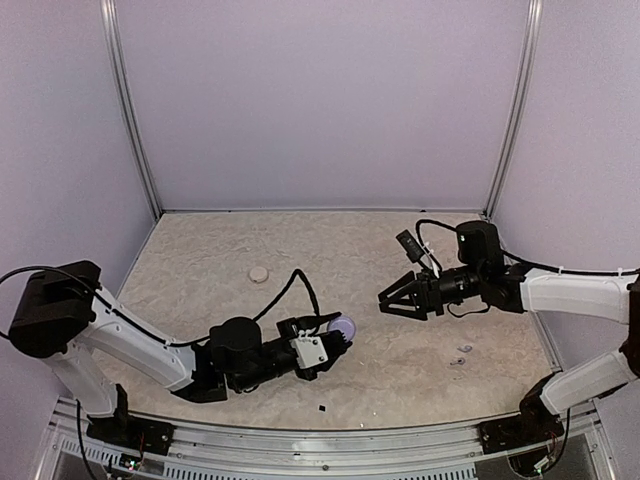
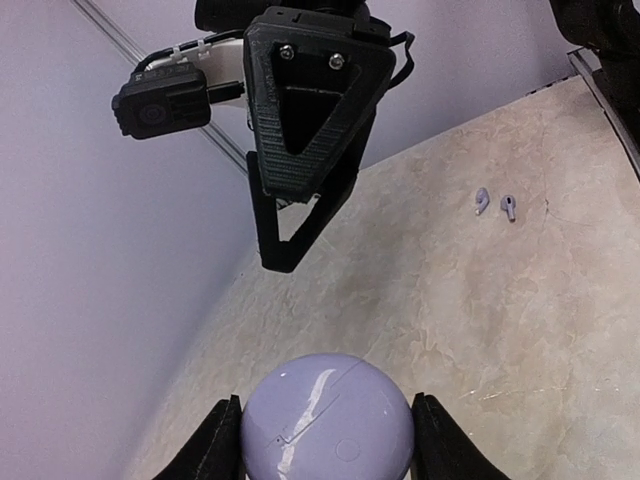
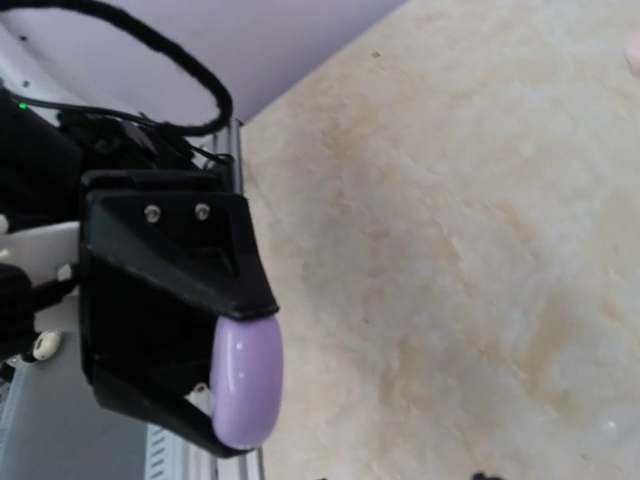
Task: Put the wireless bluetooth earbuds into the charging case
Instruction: Pass from the left arm to the right
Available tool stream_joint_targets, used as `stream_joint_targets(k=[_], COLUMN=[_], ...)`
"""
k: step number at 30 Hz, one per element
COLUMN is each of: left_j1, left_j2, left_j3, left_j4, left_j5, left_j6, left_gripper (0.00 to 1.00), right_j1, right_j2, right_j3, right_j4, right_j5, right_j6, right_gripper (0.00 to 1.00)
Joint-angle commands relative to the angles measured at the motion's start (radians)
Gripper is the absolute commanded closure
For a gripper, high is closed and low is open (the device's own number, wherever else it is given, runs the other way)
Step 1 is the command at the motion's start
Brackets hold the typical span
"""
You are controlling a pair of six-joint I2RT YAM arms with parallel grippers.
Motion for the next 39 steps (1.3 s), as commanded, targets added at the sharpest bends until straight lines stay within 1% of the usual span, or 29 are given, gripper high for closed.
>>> stream_joint_targets(k=[1,14,16,18,20,22,24,26,29,32,33,36,39], left_j1=[-0.027,-0.070,-0.069,-0.062,-0.044,-0.008,0.045,0.108,0.174,0.246,0.262,0.298,0.313], left_j2=[-0.051,-0.085,-0.086,-0.100,-0.138,-0.184,-0.246,-0.298,-0.349,-0.365,-0.368,-0.372,-0.362], left_j3=[-0.004,0.006,0.001,-0.007,-0.007,0.002,0.009,0.023,0.049,0.055,0.053,0.072,0.095], left_j4=[0.059,0.060,0.077,0.076,0.033,-0.050,-0.124,-0.185,-0.234,-0.176,-0.150,-0.125,-0.089], left_j5=[-0.078,-0.105,-0.103,-0.067,0.007,0.134,0.316,0.492,0.680,0.886,0.930,1.018,1.105], left_j6=[0.086,0.149,0.131,0.091,0.018,-0.087,-0.230,-0.352,-0.488,-0.648,-0.688,-0.763,-0.836], left_gripper=[0.67,0.67,0.67,0.67,0.67,0.67,0.68,0.68,0.68,0.68,0.68,0.69,0.70], right_j1=[0.033,0.130,0.136,0.137,0.136,0.136,0.137,0.138,0.139,0.162,0.173,0.226,0.321], right_j2=[-0.041,-0.021,-0.016,-0.027,-0.060,-0.115,-0.184,-0.242,-0.303,-0.348,-0.353,-0.343,-0.322], right_j3=[0.001,0.061,0.065,0.062,0.061,0.059,0.047,0.036,0.012,-0.021,-0.020,0.018,0.075], right_j4=[0.021,-0.004,0.000,-0.005,-0.029,-0.051,-0.055,-0.046,0.018,0.099,0.104,0.064,-0.003], right_j5=[-0.027,0.029,0.031,0.046,0.074,0.135,0.218,0.287,0.342,0.348,0.343,0.342,0.413], right_j6=[0.014,0.005,0.005,-0.016,-0.068,-0.175,-0.284,-0.373,-0.452,-0.518,-0.538,-0.609,-0.705], right_gripper=[0.36,0.37,0.37,0.37,0.37,0.35,0.32,0.31,0.32,0.33,0.33,0.34,0.36])
